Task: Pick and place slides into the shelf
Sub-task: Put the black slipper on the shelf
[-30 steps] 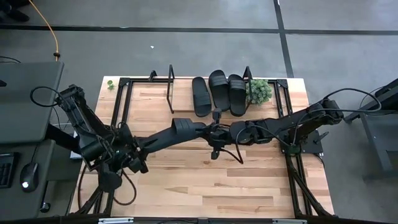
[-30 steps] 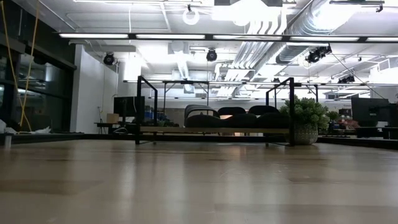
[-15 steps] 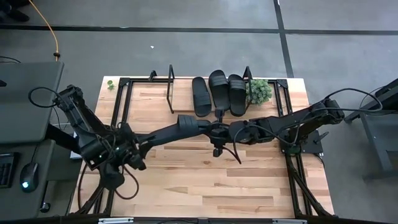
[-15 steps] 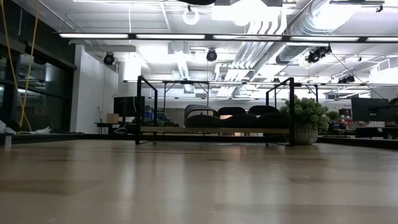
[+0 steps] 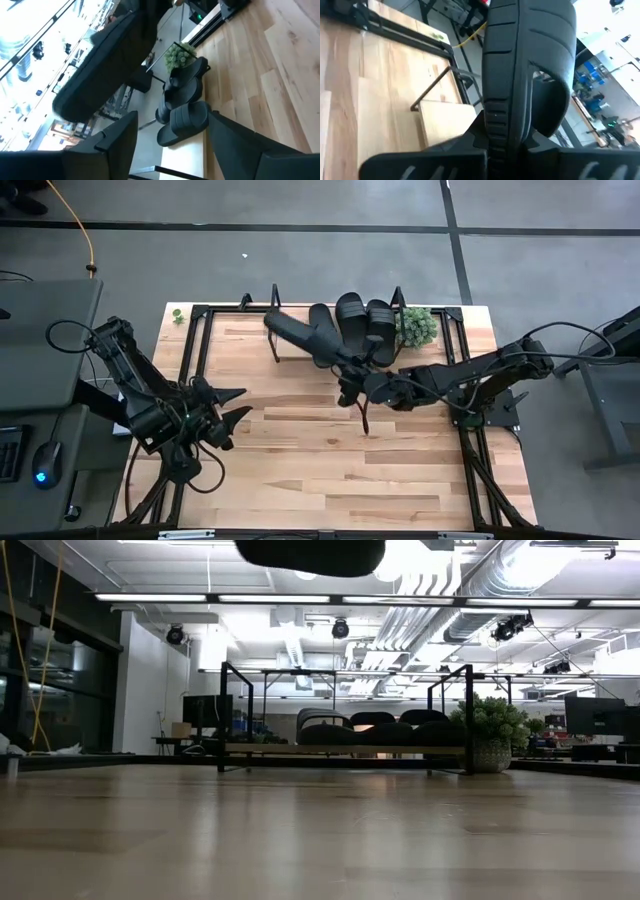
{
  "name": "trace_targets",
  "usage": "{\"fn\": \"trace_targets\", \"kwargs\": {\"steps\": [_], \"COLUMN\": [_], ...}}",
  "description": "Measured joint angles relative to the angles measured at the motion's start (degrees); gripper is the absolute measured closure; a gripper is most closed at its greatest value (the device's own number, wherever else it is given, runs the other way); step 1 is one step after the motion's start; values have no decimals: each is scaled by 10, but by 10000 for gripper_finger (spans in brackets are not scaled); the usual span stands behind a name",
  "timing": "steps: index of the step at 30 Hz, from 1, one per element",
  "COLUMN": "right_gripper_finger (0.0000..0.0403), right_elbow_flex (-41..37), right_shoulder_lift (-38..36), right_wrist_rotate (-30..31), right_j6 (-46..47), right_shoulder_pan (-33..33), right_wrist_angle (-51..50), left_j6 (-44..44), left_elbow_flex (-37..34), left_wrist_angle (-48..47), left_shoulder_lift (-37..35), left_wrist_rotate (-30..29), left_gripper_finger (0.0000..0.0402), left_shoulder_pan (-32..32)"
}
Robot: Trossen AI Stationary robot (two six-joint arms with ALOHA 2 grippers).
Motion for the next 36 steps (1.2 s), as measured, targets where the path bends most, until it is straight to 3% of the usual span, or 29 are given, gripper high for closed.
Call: {"fn": "trace_targets", "kwargs": {"steps": [14,27,36], "right_gripper_finger": [395,395,395], "right_elbow_flex": [0,-1,10], "right_shoulder_lift": [39,90,130], "right_wrist_rotate": [77,171,168], "right_j6": [42,67,82], "right_shoulder_pan": [-3,-21,-28], "right_wrist_angle": [-10,68,70], "left_j6": [-11,-11,-12], "left_elbow_flex": [0,0,0], "left_wrist_angle": [-8,-8,-7], "left_shoulder_lift": [0,0,1], "left_wrist_rotate": [-1,-1,3], "left_gripper_finger": [215,224,224], "left_shoulder_pan": [1,1,1]}}
